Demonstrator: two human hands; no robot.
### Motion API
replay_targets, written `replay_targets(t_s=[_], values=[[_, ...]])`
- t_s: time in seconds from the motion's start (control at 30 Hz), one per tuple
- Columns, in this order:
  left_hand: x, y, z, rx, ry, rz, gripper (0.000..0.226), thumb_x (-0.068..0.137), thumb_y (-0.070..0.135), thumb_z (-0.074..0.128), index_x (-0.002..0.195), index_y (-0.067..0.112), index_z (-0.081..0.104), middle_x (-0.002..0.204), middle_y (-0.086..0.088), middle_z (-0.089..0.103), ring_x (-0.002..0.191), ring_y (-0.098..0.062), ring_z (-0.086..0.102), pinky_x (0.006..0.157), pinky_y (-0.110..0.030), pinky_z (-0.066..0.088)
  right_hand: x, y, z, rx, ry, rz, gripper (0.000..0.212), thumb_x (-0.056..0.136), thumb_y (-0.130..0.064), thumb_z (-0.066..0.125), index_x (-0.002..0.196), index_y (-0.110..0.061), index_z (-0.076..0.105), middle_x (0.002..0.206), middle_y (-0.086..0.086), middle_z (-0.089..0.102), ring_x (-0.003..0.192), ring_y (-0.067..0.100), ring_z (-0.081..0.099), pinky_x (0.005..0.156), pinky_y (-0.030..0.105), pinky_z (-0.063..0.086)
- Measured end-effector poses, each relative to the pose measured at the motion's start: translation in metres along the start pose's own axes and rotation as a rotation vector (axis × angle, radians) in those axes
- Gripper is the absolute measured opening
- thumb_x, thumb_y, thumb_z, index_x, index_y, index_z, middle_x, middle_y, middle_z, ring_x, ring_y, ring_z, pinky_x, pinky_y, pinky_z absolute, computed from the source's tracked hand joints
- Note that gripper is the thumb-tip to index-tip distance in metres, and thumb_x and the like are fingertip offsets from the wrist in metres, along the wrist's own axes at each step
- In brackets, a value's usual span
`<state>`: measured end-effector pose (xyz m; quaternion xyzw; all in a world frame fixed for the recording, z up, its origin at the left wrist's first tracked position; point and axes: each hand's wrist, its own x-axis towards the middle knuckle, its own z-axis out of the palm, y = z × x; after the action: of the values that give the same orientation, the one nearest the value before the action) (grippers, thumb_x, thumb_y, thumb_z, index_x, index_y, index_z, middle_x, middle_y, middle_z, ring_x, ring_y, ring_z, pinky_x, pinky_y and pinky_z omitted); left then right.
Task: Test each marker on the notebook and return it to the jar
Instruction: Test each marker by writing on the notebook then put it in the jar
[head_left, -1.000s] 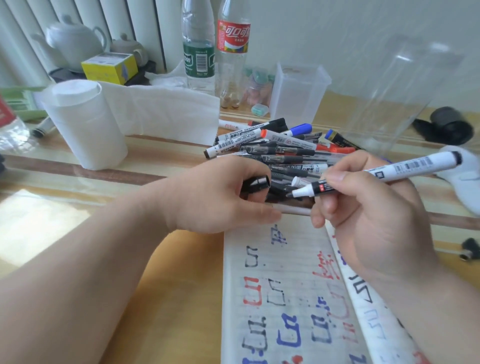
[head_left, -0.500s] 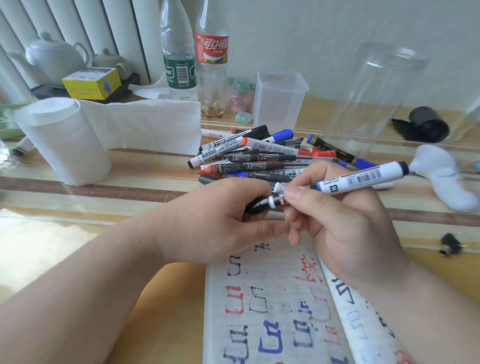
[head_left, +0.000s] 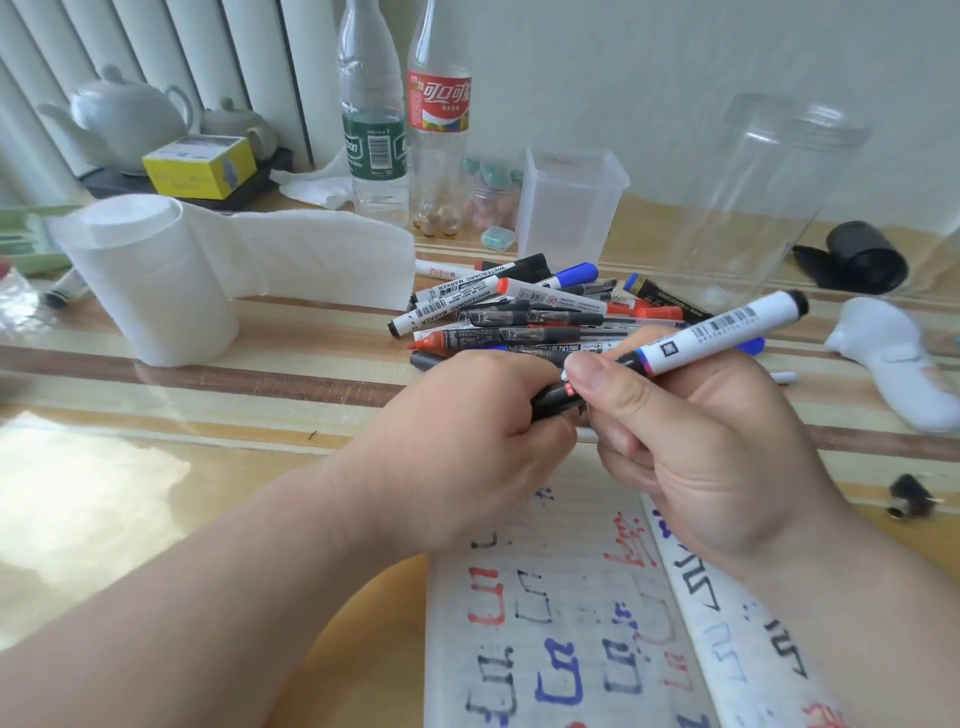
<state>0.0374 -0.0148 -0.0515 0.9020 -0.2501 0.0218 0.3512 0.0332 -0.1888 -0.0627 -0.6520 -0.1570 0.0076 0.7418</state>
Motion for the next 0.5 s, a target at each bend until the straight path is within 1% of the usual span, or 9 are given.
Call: replay_targets(t_s=[0.07, 0.1, 0.13, 0.2, 0.27, 0.3, 0.37, 0.43, 0.5], values=[[0.001, -0.001, -0.001, 0.027, -0.024, -0.017, 0.02, 0.098, 0.021, 0.054, 0.081, 0.012, 0.061, 0.06, 0.004, 0.051, 0.057, -0.01, 0.045, 0.05, -0.022, 0.032, 0.0, 0.001, -0.001, -0.08, 0.018, -0.018, 0.031, 0.088, -0.028, 0.074, 0.069, -0.005, 0.064, 0.05, -0.002, 0.048, 0.04, 0.005, 0.04, 0.043, 0.014, 0.033], [0.001, -0.002, -0.002, 0.037, -0.041, -0.027, 0.019, 0.099, 0.022, 0.054, 0.084, 0.015, 0.063, 0.059, 0.007, 0.053, 0.057, -0.006, 0.047, 0.05, -0.02, 0.033, 0.0, 0.003, -0.001, -0.134, 0.031, -0.031, 0.037, 0.087, -0.032, 0.075, 0.069, -0.003, 0.063, 0.051, -0.004, 0.051, 0.04, 0.005, 0.042, 0.044, 0.013, 0.035], [0.002, -0.003, -0.003, 0.046, -0.06, -0.037, 0.019, 0.101, 0.025, 0.053, 0.085, 0.018, 0.063, 0.059, 0.01, 0.053, 0.057, -0.003, 0.048, 0.05, -0.018, 0.034, 0.0, 0.004, 0.0, -0.163, 0.046, -0.036, 0.037, 0.086, -0.035, 0.075, 0.07, -0.003, 0.065, 0.052, -0.003, 0.054, 0.041, 0.005, 0.044, 0.045, 0.013, 0.036], [0.003, -0.005, -0.007, 0.073, -0.104, -0.054, 0.024, 0.103, 0.034, 0.053, 0.083, 0.023, 0.06, 0.06, 0.012, 0.054, 0.057, -0.002, 0.049, 0.053, -0.018, 0.036, 0.0, 0.006, 0.003, -0.119, 0.07, -0.019, 0.022, 0.085, -0.028, 0.077, 0.079, -0.008, 0.071, 0.057, 0.002, 0.058, 0.044, 0.01, 0.046, 0.043, 0.019, 0.036], [0.001, -0.005, -0.013, 0.09, -0.134, -0.066, 0.03, 0.103, 0.041, 0.052, 0.077, 0.026, 0.053, 0.062, 0.018, 0.056, 0.057, -0.002, 0.048, 0.053, -0.018, 0.036, 0.0, 0.002, 0.008, 0.023, 0.094, 0.017, 0.014, 0.084, -0.021, 0.075, 0.09, -0.009, 0.071, 0.065, 0.007, 0.062, 0.049, 0.014, 0.051, 0.042, 0.023, 0.039], [-0.001, -0.003, -0.017, 0.082, -0.134, -0.072, 0.033, 0.103, 0.042, 0.053, 0.073, 0.026, 0.05, 0.063, 0.021, 0.055, 0.056, -0.002, 0.047, 0.053, -0.018, 0.036, -0.001, -0.003, 0.011, 0.081, 0.111, 0.021, 0.012, 0.083, -0.019, 0.073, 0.089, -0.009, 0.07, 0.067, 0.009, 0.062, 0.051, 0.015, 0.052, 0.043, 0.025, 0.04], [-0.009, 0.004, -0.025, 0.055, -0.111, -0.093, 0.036, 0.102, 0.043, 0.053, 0.071, 0.026, 0.046, 0.062, 0.014, 0.053, 0.056, -0.003, 0.045, 0.053, -0.017, 0.037, -0.002, -0.018, 0.015, 0.119, 0.143, 0.004, 0.008, 0.083, -0.02, 0.071, 0.082, -0.011, 0.07, 0.068, 0.01, 0.062, 0.053, 0.016, 0.05, 0.045, 0.025, 0.041], [-0.019, 0.017, -0.035, 0.082, -0.104, -0.094, 0.033, 0.101, 0.045, 0.053, 0.073, 0.029, 0.046, 0.065, 0.014, 0.056, 0.058, 0.002, 0.049, 0.055, -0.014, 0.038, -0.005, -0.033, 0.021, 0.009, 0.123, -0.002, 0.011, 0.082, -0.023, 0.072, 0.08, -0.012, 0.071, 0.068, 0.01, 0.062, 0.056, 0.018, 0.051, 0.046, 0.026, 0.042], [-0.036, 0.032, -0.05, 0.135, -0.098, -0.101, 0.023, 0.094, 0.056, 0.054, 0.082, 0.037, 0.047, 0.079, 0.022, 0.061, 0.069, 0.008, 0.055, 0.059, -0.013, 0.041, -0.012, -0.05, 0.03, -0.198, 0.027, 0.021, 0.016, 0.08, -0.026, 0.075, 0.082, -0.01, 0.074, 0.073, 0.013, 0.067, 0.061, 0.023, 0.058, 0.053, 0.031, 0.048]])
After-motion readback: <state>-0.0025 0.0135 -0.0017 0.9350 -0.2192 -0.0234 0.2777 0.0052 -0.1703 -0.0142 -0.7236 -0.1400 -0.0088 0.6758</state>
